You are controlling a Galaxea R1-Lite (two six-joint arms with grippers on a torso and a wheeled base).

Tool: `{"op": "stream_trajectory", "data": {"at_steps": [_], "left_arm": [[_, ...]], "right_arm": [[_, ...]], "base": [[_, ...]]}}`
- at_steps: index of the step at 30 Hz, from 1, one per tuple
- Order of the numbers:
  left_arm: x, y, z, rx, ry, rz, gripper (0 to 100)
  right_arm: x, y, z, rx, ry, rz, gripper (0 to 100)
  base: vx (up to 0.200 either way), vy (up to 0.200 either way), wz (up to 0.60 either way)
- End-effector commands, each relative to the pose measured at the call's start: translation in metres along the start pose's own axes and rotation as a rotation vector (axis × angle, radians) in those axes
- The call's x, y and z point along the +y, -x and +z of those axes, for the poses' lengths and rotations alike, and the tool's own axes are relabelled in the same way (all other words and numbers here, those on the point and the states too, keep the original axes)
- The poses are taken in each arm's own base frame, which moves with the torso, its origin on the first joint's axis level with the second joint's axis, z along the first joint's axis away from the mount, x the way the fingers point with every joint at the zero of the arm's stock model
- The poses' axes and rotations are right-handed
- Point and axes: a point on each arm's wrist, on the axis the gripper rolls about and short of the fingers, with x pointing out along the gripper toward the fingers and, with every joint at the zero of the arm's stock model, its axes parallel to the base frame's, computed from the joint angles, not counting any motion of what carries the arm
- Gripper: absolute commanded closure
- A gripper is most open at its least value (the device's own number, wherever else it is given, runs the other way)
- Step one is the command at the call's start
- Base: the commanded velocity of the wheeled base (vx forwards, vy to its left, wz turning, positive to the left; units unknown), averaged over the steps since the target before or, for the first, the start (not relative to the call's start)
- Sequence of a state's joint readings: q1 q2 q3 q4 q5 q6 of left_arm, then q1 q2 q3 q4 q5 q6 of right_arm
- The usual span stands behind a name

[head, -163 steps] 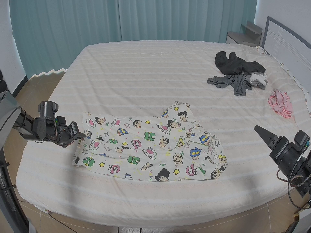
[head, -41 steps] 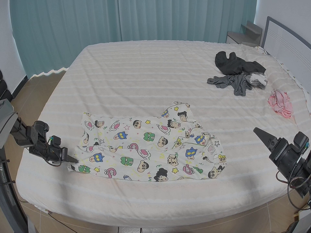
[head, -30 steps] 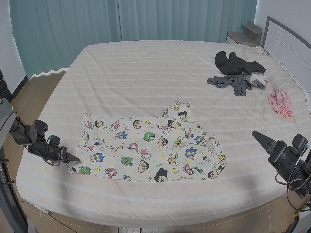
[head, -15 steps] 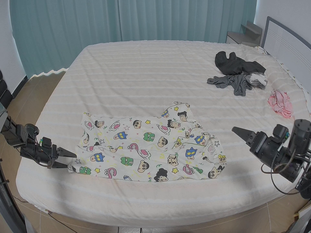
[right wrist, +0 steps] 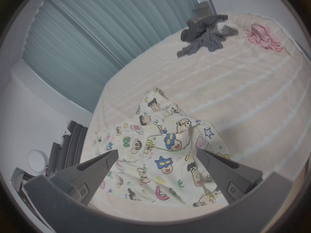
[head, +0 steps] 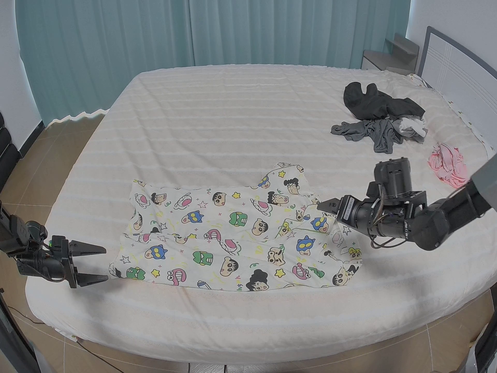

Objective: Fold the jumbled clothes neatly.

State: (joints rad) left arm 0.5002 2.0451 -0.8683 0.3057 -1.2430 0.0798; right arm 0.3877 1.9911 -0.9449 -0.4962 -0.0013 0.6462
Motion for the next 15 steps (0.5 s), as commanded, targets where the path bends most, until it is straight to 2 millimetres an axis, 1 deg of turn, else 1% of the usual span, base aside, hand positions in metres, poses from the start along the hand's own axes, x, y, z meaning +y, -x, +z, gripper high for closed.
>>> {"op": "stream_trajectory", "data": {"at_steps": [1,5,11,15], "left_arm": [[-0.001,0.008,-0.013,-0.026,0.026,-0.054,0],[0.0,0.008,-0.013,-0.025,0.016,-0.052,0],[0.003,0.007,-0.015,-0.021,-0.02,-0.052,0],[0.003,0.007,-0.015,-0.02,-0.02,-0.052,0]], "right_arm": [[-0.031,-0.065,-0.009,0.117,0.008,-0.094,0],[-0.035,-0.076,-0.013,0.128,0.022,-0.102,0],[-0.028,-0.086,-0.011,0.116,0.029,-0.087,0],[-0.024,-0.092,-0.014,0.115,0.037,-0.08,0]], "base": [[0.0,0.0,0.0],[0.0,0.0,0.0],[0.0,0.0,0.0],[0.0,0.0,0.0]]}}
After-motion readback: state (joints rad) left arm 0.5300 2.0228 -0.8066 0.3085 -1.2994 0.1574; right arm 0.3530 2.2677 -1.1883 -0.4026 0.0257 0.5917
